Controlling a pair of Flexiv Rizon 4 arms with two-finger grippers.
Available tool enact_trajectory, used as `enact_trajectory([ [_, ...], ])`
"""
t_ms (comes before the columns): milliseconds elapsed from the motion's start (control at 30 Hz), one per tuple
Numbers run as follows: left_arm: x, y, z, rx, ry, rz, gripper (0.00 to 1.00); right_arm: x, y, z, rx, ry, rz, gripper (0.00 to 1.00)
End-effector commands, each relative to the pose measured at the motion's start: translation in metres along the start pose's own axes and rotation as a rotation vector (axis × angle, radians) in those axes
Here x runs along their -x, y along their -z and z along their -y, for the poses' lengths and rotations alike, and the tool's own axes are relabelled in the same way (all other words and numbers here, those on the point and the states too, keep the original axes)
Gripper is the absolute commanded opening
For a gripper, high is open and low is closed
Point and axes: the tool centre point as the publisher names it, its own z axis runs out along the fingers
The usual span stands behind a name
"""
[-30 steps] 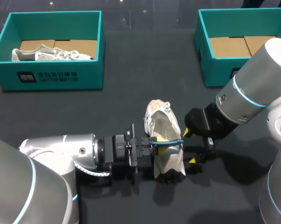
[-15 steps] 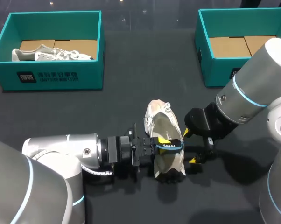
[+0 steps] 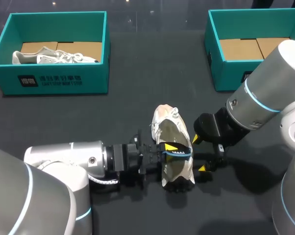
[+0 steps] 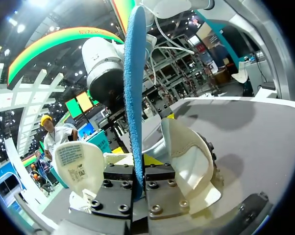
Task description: Take the shoe out of the shoebox, open the shoe tongue, remove and reinsert the insole, then place the shoe into the shoebox
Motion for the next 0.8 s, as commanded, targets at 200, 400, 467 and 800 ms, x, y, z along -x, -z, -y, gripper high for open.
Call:
enact_trajectory([
  [200, -0.003, -0.002, 0.001, -0.012, -0.003, -0.007, 0.10, -0.001, -0.001, 0.000, -0.002, 0.000, 0.004, 1.00],
  [400, 0.000, -0.002, 0.011, -0.016, -0.010, -0.004, 0.27, -0.001, -0.001, 0.000, -0.002, 0.000, 0.004, 1.00],
  [467, 0.001, -0.001, 0.015, -0.015, -0.011, -0.002, 0.29, -0.001, -0.001, 0.000, -0.002, 0.000, 0.004, 1.00],
  [800, 0.001, -0.004, 0.035, 0.032, -0.003, -0.026, 0.29, -0.001, -0.001, 0.000, -0.002, 0.000, 0.004, 1.00],
])
